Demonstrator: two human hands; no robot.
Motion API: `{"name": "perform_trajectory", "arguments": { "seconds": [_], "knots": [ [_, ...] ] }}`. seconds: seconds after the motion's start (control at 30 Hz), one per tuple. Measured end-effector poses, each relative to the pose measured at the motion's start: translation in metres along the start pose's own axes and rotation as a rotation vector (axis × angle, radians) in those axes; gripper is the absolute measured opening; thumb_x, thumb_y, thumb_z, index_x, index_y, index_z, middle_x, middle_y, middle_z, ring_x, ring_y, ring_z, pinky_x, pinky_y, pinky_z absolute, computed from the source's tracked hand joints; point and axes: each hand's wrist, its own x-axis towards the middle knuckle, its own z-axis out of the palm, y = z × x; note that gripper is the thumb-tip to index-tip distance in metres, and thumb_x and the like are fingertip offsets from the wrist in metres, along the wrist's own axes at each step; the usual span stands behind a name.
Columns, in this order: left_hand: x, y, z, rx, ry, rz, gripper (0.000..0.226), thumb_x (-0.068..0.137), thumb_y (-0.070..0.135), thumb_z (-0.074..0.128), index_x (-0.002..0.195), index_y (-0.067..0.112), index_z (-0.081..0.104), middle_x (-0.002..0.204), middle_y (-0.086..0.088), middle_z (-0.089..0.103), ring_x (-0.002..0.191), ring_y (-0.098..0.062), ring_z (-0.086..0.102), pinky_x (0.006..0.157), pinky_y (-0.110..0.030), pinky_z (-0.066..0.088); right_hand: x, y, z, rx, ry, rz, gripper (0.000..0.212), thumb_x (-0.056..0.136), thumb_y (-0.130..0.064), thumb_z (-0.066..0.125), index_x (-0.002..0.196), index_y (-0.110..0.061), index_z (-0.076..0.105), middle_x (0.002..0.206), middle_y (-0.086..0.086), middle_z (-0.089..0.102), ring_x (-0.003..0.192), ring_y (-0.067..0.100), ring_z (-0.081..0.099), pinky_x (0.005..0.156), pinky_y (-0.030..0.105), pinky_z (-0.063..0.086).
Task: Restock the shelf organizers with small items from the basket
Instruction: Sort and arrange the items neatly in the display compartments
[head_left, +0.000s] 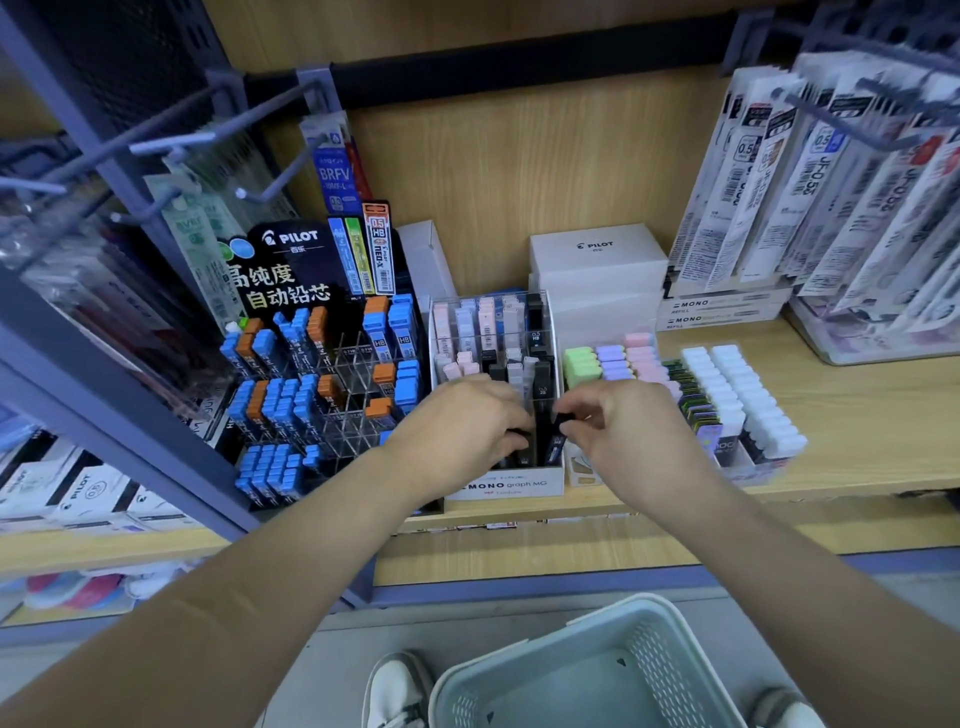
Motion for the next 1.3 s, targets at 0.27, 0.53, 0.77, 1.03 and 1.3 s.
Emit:
{"name": "perform_trajectory", "arguments": {
  "seconds": [0.27,0.53,0.77,1.03,1.3],
  "knots": [
    [-0.002,0.004,0.004,-0.232,0.073,-0.081,0.019,0.088,0.031,0.064,0.101,0.02,0.073,0.091,0.003,0.065,0.087,-0.012,0.055,0.078,-0.032,0.047,0.003,-0.004,0.012,-0.155,-0.013,-0.089,0.018,0.089,-0.012,0.063,0.104,-0.016,0.073,0.099,0.008,0.073,0.093,0.027,0.064,0.081,0.035,0.049],
    [0.008,0.016,0.005,-0.374,0.119,-0.275,0.011,0.082,0.031,0.071,0.086,0.021,0.072,0.072,0.011,0.055,0.069,-0.008,0.052,0.059,-0.019,0.038,0.003,-0.005,0.002,0.01,0.037,0.014,0.026,0.088,0.003,0.054,0.095,-0.016,0.07,0.091,0.002,0.072,0.089,0.02,0.067,0.082,0.03,0.051],
    [0.006,0.019,0.008,-0.45,0.191,-0.305,0.011,0.082,0.031,0.071,0.087,0.024,0.077,0.076,0.01,0.061,0.072,-0.005,0.056,0.068,-0.024,0.046,0.003,0.011,-0.052,0.21,0.381,0.169,0.031,0.087,0.003,0.052,0.081,-0.024,0.067,0.079,-0.005,0.07,0.075,0.02,0.064,0.073,0.031,0.053],
    [0.006,0.02,0.018,-0.25,0.153,-0.235,0.023,0.081,0.028,0.074,0.102,0.021,0.071,0.092,0.003,0.059,0.089,-0.013,0.052,0.079,-0.034,0.049,-0.003,0.033,-0.061,0.027,0.257,0.265,0.034,0.086,-0.003,0.054,0.112,-0.017,0.071,0.117,0.008,0.066,0.097,0.026,0.06,0.083,0.029,0.045],
    [0.007,0.013,0.005,-0.13,0.262,-0.173,0.027,0.087,0.029,0.066,0.111,0.018,0.07,0.1,0.002,0.061,0.099,-0.019,0.054,0.084,-0.034,0.049,-0.004,0.038,-0.055,-0.108,0.109,0.212,0.038,0.092,-0.008,0.051,0.126,-0.018,0.065,0.128,0.003,0.064,0.118,0.024,0.054,0.073,0.014,0.029]
  ]
}}
